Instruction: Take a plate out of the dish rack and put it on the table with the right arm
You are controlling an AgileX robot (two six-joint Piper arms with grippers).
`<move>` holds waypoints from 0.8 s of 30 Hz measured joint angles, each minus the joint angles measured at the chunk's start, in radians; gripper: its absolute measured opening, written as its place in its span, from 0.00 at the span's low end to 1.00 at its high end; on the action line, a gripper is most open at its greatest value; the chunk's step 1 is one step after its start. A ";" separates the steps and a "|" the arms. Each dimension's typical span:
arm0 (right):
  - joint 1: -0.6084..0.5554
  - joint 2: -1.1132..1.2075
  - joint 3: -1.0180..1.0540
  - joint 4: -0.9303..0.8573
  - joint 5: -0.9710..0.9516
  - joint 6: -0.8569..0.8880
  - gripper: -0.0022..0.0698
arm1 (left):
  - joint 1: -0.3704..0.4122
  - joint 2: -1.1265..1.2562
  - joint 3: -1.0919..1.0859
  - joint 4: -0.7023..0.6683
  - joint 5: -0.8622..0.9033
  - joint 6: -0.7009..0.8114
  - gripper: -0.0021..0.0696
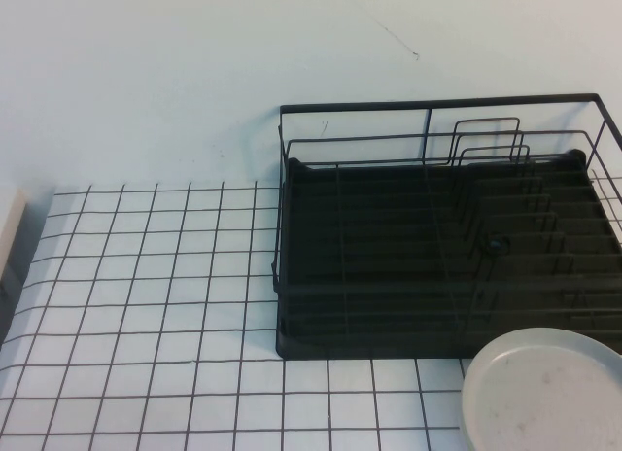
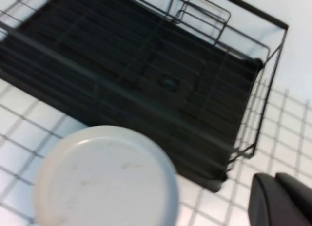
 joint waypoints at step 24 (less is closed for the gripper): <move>0.000 -0.110 0.008 0.207 0.262 -0.092 0.03 | 0.000 0.000 0.000 0.000 0.000 0.000 0.02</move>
